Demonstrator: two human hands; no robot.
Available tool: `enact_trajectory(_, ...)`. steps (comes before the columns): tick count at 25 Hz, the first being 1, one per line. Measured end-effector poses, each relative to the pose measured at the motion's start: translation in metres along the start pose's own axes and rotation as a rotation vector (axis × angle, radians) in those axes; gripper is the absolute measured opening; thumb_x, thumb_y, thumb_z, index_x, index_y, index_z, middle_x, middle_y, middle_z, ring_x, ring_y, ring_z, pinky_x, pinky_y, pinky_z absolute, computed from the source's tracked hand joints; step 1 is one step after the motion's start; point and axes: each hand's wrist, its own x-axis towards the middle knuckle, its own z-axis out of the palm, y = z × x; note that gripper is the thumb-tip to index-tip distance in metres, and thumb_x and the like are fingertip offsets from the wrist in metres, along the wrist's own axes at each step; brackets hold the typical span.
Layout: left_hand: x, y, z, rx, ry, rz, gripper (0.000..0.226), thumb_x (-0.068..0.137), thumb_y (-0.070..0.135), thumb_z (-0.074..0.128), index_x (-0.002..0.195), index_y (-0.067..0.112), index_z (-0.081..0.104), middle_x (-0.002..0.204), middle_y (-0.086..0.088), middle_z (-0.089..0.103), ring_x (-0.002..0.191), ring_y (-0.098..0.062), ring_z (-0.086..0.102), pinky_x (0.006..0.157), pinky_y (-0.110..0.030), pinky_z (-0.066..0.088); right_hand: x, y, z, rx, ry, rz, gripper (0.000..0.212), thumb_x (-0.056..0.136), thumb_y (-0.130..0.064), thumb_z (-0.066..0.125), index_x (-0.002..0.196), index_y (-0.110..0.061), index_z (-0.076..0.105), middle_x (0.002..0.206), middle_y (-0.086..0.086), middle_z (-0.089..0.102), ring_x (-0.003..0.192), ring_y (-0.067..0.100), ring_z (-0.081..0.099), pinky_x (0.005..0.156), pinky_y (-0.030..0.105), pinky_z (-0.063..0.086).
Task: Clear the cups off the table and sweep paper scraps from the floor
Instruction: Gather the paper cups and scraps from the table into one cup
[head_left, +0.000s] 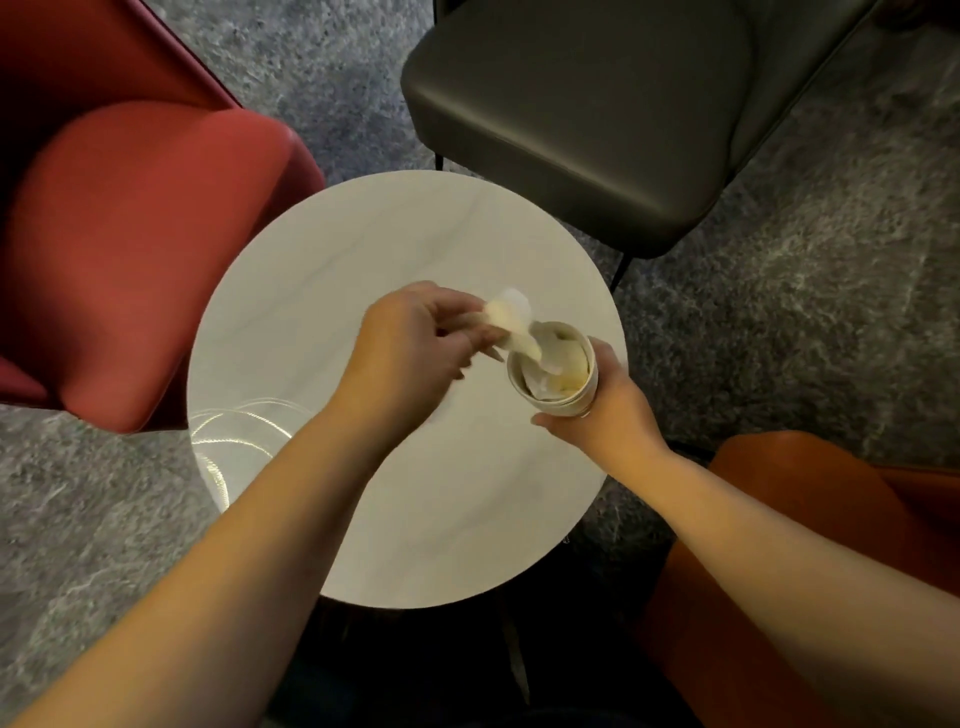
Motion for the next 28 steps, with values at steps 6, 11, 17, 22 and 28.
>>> enact_trajectory(6, -0.041, 0.014, -0.019, 0.760, -0.230, -0.108, 0.021, 0.090, 0.024, 0.064, 0.108, 0.016, 0.072, 0.102, -0.005, 0.067, 0.096, -0.025, 0.063, 0.087, -0.035, 0.051, -0.032, -0.048, 0.033, -0.028, -0.253, -0.166, 0.074, 0.059, -0.033, 0.086, 0.106, -0.062, 0.036, 0.109, -0.032, 0.052, 0.102, -0.007, 0.054, 0.080, 0.010, 0.045)
enact_trajectory(11, -0.111, -0.008, -0.072, 0.649, -0.026, -0.186, 0.020, 0.086, 0.019, 0.064, 0.106, 0.016, 0.062, 0.097, -0.006, 0.062, 0.088, -0.026, 0.058, 0.076, -0.038, 0.052, -0.073, -0.094, 0.073, -0.140, -0.381, -0.325, 0.081, 0.058, -0.031, 0.089, 0.117, -0.051, 0.038, 0.105, -0.035, 0.053, 0.095, -0.004, 0.056, 0.074, 0.009, 0.042)
enact_trajectory(17, -0.205, -0.050, -0.145, 0.406, 0.191, -0.272, 0.032, 0.080, 0.021, 0.074, 0.108, 0.019, 0.059, 0.098, 0.000, 0.060, 0.089, -0.018, 0.054, 0.070, -0.028, 0.043, -0.117, -0.151, 0.149, -0.268, -0.535, -0.485, 0.081, 0.055, -0.038, 0.088, 0.114, -0.051, 0.034, 0.098, -0.040, 0.046, 0.093, 0.007, 0.057, 0.074, 0.018, 0.043)
enact_trajectory(22, -0.280, -0.097, -0.206, 0.148, 0.410, -0.253, 0.030, 0.078, 0.019, 0.078, 0.104, 0.027, 0.065, 0.087, 0.017, 0.054, 0.075, -0.003, 0.054, 0.067, -0.008, 0.040, -0.162, -0.196, 0.216, -0.217, -0.580, -0.567, 0.096, 0.050, -0.038, 0.089, 0.098, -0.081, 0.017, 0.099, -0.039, 0.047, 0.094, -0.001, 0.053, 0.077, 0.012, 0.040)
enact_trajectory(28, -0.348, -0.151, -0.266, -0.119, 0.668, -0.302, 0.018, 0.085, 0.011, 0.071, 0.088, 0.029, 0.069, 0.082, 0.007, 0.064, 0.071, -0.005, 0.061, 0.071, -0.017, 0.051, -0.216, -0.245, 0.303, -0.257, -0.680, -0.671, 0.086, 0.049, -0.045, 0.083, 0.117, -0.052, 0.030, 0.104, -0.028, 0.045, 0.098, 0.007, 0.052, 0.081, 0.022, 0.040)
